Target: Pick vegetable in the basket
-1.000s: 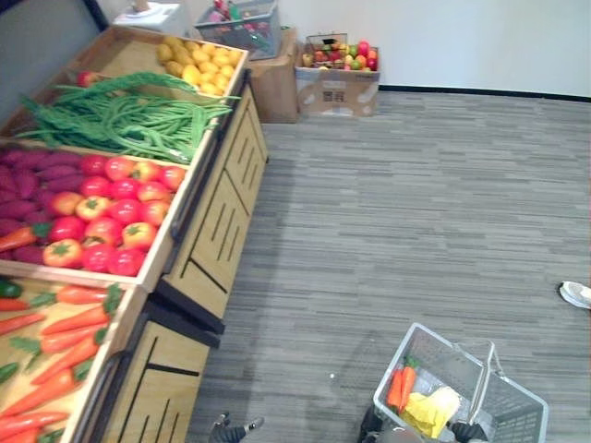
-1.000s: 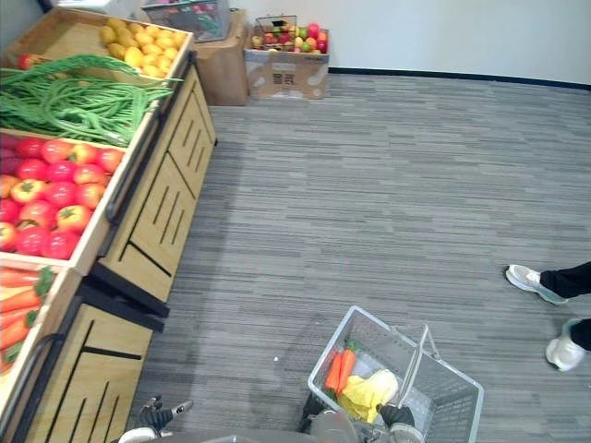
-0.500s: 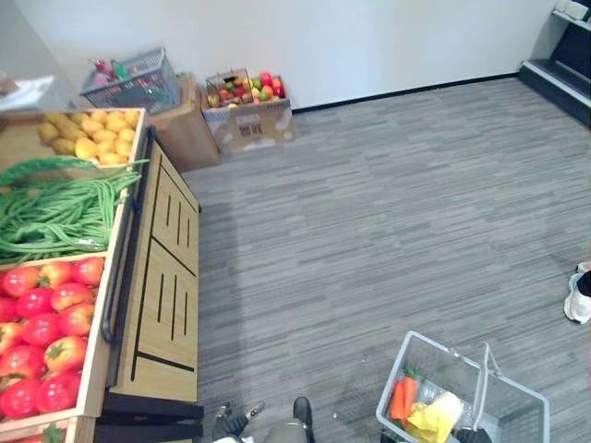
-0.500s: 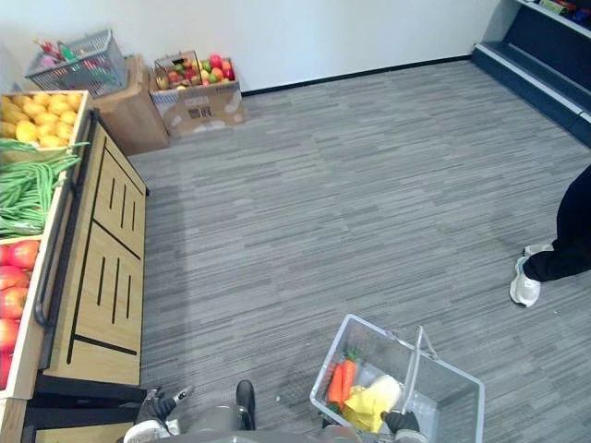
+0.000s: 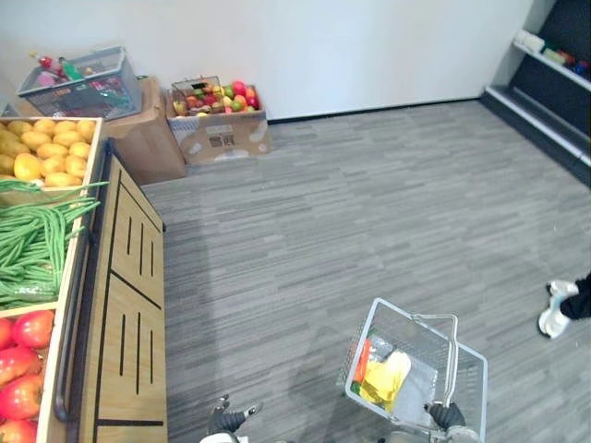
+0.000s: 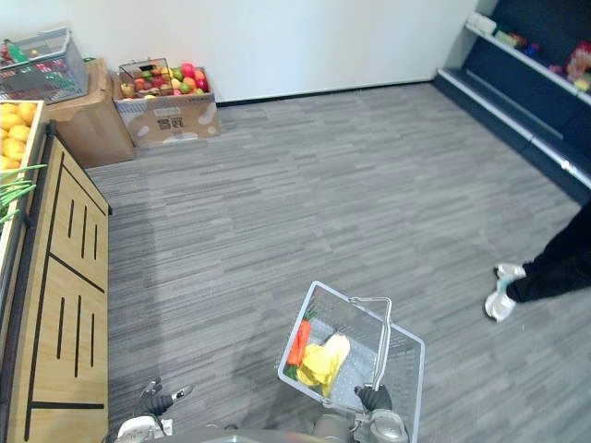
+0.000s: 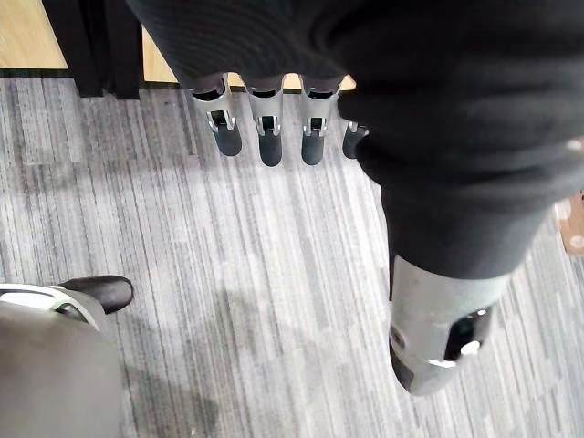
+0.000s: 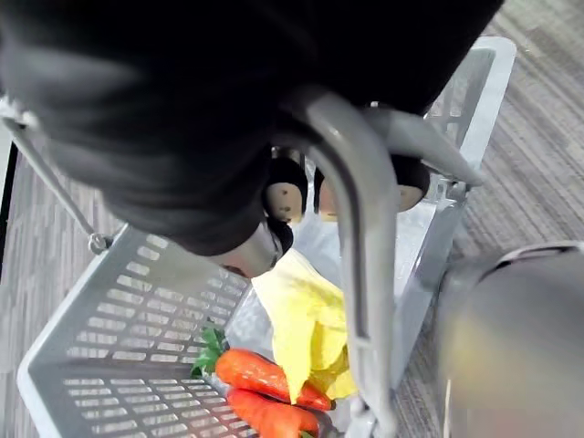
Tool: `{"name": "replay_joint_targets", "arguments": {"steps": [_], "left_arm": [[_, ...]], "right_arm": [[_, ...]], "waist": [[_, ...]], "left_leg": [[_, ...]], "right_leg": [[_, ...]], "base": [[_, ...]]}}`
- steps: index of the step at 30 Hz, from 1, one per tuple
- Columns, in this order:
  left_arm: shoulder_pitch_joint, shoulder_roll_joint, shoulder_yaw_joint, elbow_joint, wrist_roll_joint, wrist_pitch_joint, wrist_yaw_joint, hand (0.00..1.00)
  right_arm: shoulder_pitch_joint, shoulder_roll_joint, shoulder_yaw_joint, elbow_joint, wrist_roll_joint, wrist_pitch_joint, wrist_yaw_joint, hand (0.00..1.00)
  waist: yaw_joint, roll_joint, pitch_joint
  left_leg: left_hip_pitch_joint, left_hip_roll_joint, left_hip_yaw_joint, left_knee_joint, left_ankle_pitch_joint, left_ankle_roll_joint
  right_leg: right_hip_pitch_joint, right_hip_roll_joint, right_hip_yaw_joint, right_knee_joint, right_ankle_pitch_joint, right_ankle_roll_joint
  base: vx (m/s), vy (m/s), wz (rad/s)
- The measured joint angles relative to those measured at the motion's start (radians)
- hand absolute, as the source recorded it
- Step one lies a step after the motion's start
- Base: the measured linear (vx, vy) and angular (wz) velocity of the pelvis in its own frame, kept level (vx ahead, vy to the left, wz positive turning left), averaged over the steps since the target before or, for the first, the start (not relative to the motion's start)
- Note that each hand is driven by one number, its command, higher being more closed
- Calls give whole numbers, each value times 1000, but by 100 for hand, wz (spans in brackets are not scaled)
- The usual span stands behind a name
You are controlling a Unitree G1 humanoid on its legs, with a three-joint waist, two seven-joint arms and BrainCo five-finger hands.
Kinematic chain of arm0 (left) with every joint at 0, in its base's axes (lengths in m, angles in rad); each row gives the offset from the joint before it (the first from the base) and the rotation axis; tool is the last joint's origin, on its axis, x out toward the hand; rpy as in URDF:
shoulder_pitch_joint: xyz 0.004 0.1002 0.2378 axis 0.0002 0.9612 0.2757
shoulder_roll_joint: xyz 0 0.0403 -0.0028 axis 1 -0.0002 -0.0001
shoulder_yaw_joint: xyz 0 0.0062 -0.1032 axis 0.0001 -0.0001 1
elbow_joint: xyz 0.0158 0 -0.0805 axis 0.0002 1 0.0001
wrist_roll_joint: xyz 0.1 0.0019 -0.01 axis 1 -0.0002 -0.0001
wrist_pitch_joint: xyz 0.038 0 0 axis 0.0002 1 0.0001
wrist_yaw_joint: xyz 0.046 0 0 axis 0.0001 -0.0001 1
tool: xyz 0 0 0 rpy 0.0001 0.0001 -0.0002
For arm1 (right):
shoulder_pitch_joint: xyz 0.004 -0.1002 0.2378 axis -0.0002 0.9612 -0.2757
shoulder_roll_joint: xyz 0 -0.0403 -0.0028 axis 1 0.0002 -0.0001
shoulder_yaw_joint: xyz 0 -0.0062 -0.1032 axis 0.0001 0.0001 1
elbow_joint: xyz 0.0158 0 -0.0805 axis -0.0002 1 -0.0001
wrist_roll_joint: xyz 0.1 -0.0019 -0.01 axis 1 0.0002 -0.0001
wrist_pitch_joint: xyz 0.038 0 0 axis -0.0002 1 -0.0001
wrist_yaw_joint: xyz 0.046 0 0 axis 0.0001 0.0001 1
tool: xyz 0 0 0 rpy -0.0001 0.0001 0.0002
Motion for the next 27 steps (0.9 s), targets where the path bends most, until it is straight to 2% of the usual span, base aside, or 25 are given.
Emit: {"name": "replay_joint_targets", "arguments": {"steps": [1,2,3,4,5,6,7,11,16,18,23,27], "left_arm": [[0,0,4,2,0,0,0,0],[3,0,8,6,0,0,-1,0],[18,6,21,10,-1,0,-4,0],[28,23,35,13,0,0,-9,0],[25,20,48,32,-1,5,-12,0],[30,5,62,50,-3,9,-16,0],[39,-20,102,63,-11,14,-25,0],[35,-27,124,81,-50,13,-43,0],[41,-26,146,91,-100,14,-69,0],[42,-27,144,98,-158,16,-77,0],[40,-26,120,101,-164,21,-77,0],[36,-24,96,130,-165,21,-79,0]], "right_arm": [[-8,2,0,2,0,1,0,100],[-12,2,1,2,0,1,2,100],[-15,3,2,8,0,3,6,100],[-11,3,1,26,0,2,9,100],[-14,-9,-4,35,-1,2,11,100],[-26,-21,-12,45,-1,12,12,100],[-26,-28,-40,59,-1,11,15,100],[-12,-33,-81,81,1,15,20,100],[21,-37,-114,102,1,16,23,100],[22,-37,-119,114,2,23,22,100],[28,-36,-153,115,14,26,36,100],[29,-31,-178,116,43,27,41,100]], "waist": [[-1,10,2],[-1,12,1],[-1,0,-4],[-4,-36,-14],[-4,-16,-20],[0,11,-22],[2,27,-25],[-15,53,-33],[-22,45,-41],[-24,44,-42],[-23,48,-43],[-25,57,-50]], "left_leg": [[-3,19,-18,1,0,-1],[-4,25,-27,2,1,-3],[-6,24,-38,2,2,-13],[-3,5,-65,2,-12,-48],[-1,15,-84,0,-28,-71],[-8,38,-92,-2,-26,-77],[-9,58,-117,-7,-20,-89],[-5,79,-177,-33,11,-123],[-3,82,-222,-35,12,-124],[-5,66,-226,-34,14,-125],[-5,36,-227,-36,21,-119],[-3,31,-223,-57,23,-116]], "right_leg": [[-10,23,-12,-98,-6,-9],[-6,38,-8,-175,0,-3],[6,56,22,-351,48,3],[14,57,73,-464,173,26],[25,69,73,-462,158,39],[27,92,80,-466,164,29],[34,112,66,-486,155,17],[99,134,7,-551,153,13],[174,144,-57,-641,179,12],[210,133,-83,-694,206,22],[241,107,-106,-732,231,34],[246,106,-108,-760,254,34]], "base": [[185,-145,26],[213,-205,34],[184,-210,43],[195,-235,43],[167,-193,28],[226,-211,13],[181,-150,6],[118,-127,35],[50,-13,40],[-8,56,32],[-32,63,18],[-55,15,1]]}}
